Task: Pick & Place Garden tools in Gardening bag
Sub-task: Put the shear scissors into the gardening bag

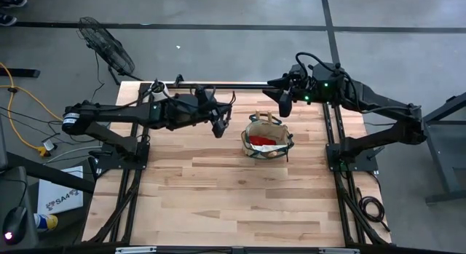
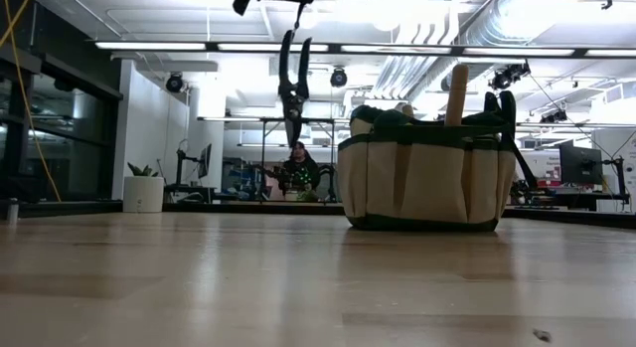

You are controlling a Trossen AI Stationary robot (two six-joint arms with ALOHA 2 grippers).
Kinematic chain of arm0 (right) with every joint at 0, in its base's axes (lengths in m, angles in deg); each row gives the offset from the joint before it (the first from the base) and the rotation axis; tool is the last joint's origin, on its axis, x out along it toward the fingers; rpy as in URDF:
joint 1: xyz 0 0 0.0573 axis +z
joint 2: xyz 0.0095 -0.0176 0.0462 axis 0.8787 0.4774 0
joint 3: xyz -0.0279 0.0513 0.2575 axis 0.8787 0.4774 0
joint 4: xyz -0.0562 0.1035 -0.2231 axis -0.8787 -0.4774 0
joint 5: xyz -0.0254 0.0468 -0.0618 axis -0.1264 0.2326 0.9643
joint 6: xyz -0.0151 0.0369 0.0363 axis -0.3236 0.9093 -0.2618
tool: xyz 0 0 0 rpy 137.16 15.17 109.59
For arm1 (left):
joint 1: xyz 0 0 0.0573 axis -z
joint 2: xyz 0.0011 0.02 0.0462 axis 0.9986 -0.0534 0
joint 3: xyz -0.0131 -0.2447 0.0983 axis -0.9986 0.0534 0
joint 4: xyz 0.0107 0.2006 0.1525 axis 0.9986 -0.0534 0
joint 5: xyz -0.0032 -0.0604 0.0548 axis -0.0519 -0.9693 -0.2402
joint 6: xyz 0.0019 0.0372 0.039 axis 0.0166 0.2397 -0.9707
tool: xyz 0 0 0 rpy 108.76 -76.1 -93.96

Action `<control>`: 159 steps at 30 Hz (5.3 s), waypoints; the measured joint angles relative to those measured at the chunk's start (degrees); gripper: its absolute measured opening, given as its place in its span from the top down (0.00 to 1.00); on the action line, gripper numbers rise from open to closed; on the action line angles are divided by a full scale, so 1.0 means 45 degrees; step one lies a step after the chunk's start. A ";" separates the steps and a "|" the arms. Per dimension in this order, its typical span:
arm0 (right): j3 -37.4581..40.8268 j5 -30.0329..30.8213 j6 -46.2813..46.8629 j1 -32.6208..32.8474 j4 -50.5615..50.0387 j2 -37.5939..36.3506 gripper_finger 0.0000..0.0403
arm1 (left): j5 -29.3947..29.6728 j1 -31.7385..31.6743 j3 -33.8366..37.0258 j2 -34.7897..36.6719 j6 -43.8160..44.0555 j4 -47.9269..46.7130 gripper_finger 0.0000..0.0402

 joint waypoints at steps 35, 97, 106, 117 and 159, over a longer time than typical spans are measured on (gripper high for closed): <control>0.0000 -0.0017 -0.0713 0.0000 -0.0185 -0.0525 0.50 | -0.0667 -0.0024 -0.0008 -0.1438 0.1529 0.2850 1.00; 0.0000 -0.0038 -0.1476 -0.0005 -0.2775 -0.0680 0.50 | 0.1625 0.0573 -0.0058 -0.2700 0.5370 0.3106 1.00; 0.0000 -0.0005 -0.1476 -0.0005 -0.2866 -0.0680 0.50 | 0.1289 0.0670 -0.0058 -0.2691 0.6496 0.3123 1.00; 0.0000 -0.0005 -0.1471 -0.0005 -0.2916 -0.0680 0.50 | 0.0704 0.0644 -0.0058 -0.2691 0.8862 0.3348 1.00; 0.0005 0.0011 -0.2461 -0.0004 -0.4099 -0.0675 0.50 | 0.2104 0.0846 -0.0061 -0.5183 1.3167 0.4726 1.00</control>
